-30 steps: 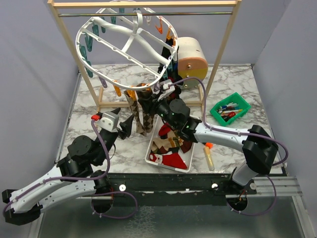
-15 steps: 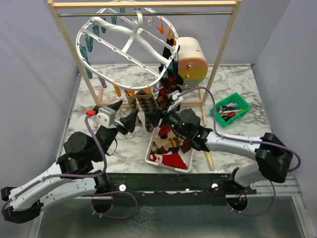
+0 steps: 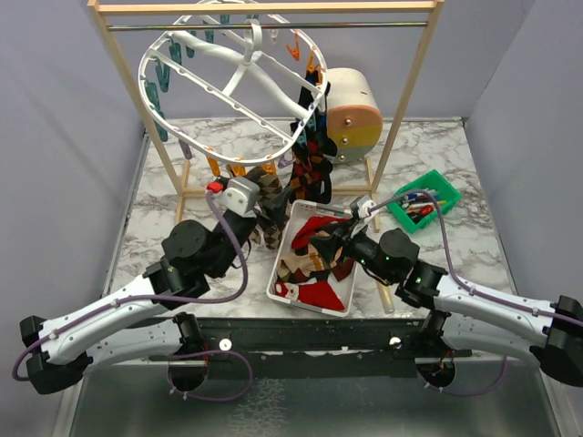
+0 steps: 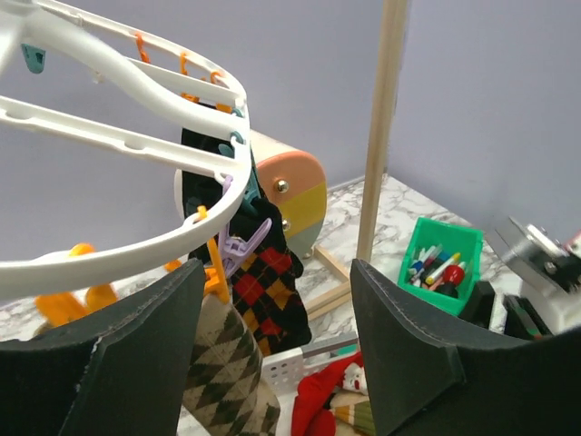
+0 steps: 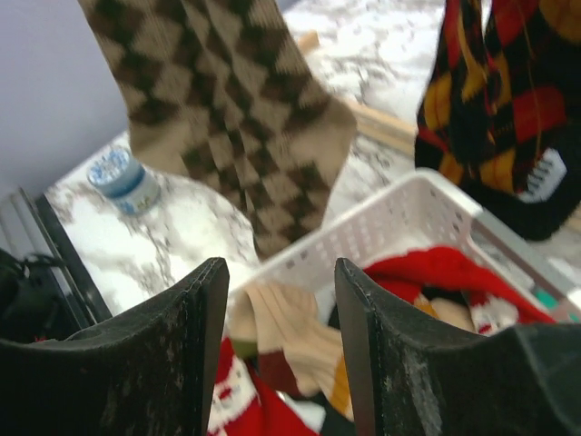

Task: Clip the socks to the hanger
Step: Adjust the hanger on the clothesline.

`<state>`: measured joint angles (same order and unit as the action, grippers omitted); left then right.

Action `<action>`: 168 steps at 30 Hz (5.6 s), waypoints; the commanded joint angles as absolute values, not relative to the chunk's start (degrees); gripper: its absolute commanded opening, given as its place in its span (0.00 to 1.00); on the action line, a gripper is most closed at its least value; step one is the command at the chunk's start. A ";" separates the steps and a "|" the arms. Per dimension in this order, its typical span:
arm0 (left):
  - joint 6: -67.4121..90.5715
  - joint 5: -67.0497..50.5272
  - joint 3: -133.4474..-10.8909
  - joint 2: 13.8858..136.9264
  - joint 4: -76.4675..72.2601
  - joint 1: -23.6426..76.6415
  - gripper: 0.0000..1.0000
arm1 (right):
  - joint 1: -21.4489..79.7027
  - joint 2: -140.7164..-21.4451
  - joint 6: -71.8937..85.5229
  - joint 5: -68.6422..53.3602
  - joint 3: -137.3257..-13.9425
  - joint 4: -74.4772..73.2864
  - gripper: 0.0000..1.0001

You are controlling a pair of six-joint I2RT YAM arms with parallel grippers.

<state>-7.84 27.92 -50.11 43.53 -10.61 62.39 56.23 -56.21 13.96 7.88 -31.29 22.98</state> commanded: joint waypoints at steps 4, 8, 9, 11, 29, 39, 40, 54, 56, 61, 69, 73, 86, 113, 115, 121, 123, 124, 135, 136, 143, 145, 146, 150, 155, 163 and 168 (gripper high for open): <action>-12.39 35.34 -53.61 52.70 -20.28 62.68 0.67 | 56.21 -48.53 14.69 10.41 -26.49 14.24 0.56; -15.13 39.26 -53.80 56.21 -25.05 62.58 0.67 | 56.14 -46.32 16.28 11.10 -25.20 12.93 0.56; -15.93 40.66 -53.99 56.97 -25.91 62.39 0.67 | 56.14 -45.81 16.67 11.40 -25.15 12.29 0.56; -16.93 43.30 -54.43 58.38 -27.31 61.62 0.67 | 56.16 -44.93 17.60 12.27 -25.14 10.93 0.56; -12.64 47.94 -53.00 56.45 -29.53 51.05 0.64 | 56.16 -38.68 19.31 15.48 -23.55 7.64 0.56; -12.04 41.35 -51.38 55.20 -29.40 51.04 0.64 | 56.16 -38.12 18.94 15.99 -23.79 7.17 0.56; -12.21 40.23 -51.62 55.70 -29.36 51.03 0.64 | 56.14 -38.14 18.90 16.00 -23.94 6.97 0.56; -10.82 28.15 -56.10 64.61 -28.83 50.98 0.64 | 56.16 -36.66 19.60 16.50 -26.02 3.87 0.56; -10.72 27.43 -56.54 65.21 -28.83 51.02 0.64 | 56.16 -36.68 19.60 16.52 -26.63 3.42 0.56; -11.39 25.95 -55.87 62.94 -28.29 51.30 0.64 | 56.16 -37.47 19.61 16.35 -28.65 2.85 0.56; -12.59 37.70 -46.13 43.70 -22.70 51.35 0.67 | 56.14 -43.18 26.38 14.86 -39.15 7.55 0.64; -9.57 40.56 -45.49 34.82 -10.36 51.35 0.70 | 56.13 -52.20 32.95 13.59 -50.40 9.41 0.67; -10.27 45.99 -43.86 23.98 4.36 51.33 0.82 | 47.68 -76.73 65.26 -3.18 -65.79 25.63 0.73; 7.78 35.31 -42.48 22.79 19.06 51.39 0.99 | 43.01 -89.44 73.83 -0.50 -72.11 30.54 0.43; 10.17 34.10 -41.40 23.17 18.32 51.36 0.99 | 41.59 -89.31 74.22 -0.85 -71.83 30.45 0.42; 14.11 32.31 -39.92 23.64 15.83 51.38 0.99 | 38.13 -89.34 74.53 -2.20 -71.72 30.53 0.37; 14.56 31.69 -39.67 23.72 15.28 51.35 0.99 | 37.31 -89.33 74.06 -2.37 -71.93 29.99 0.36; 14.59 31.24 -39.39 23.92 14.98 51.40 0.99 | 36.84 -89.31 73.75 -2.49 -72.09 29.56 0.36; 17.94 24.34 -36.52 27.19 12.89 51.40 0.99 | 31.48 -84.52 69.25 -5.91 -70.59 25.49 0.43; 18.22 23.58 -36.30 27.65 12.40 51.40 0.99 | 31.47 -83.53 68.18 -6.65 -70.20 24.77 0.46; 17.48 18.33 -35.33 29.86 10.26 51.34 0.98 | 31.89 -75.65 66.65 -12.76 -64.50 23.75 0.65; 16.31 17.65 -35.43 29.43 10.56 51.39 0.98 | 32.84 -73.36 66.23 -13.42 -63.73 22.53 0.68; 15.61 17.33 -35.49 29.19 10.67 51.40 0.98 | 33.58 -72.19 65.98 -13.11 -63.36 21.99 0.69; 12.81 16.18 -35.59 28.79 9.75 51.39 0.98 | 37.30 -69.92 66.75 -12.41 -63.38 19.88 0.70; 8.54 14.77 -36.12 30.96 6.35 51.33 0.98 | 42.75 -73.71 71.14 -12.58 -65.73 18.42 0.70; 6.71 15.65 -37.39 32.59 6.23 51.38 0.96 | 45.07 -81.09 76.56 -11.40 -69.34 22.29 0.70; 6.94 16.79 -37.06 29.60 8.99 51.33 0.96 | 45.35 -85.49 77.55 -9.64 -72.59 23.65 0.69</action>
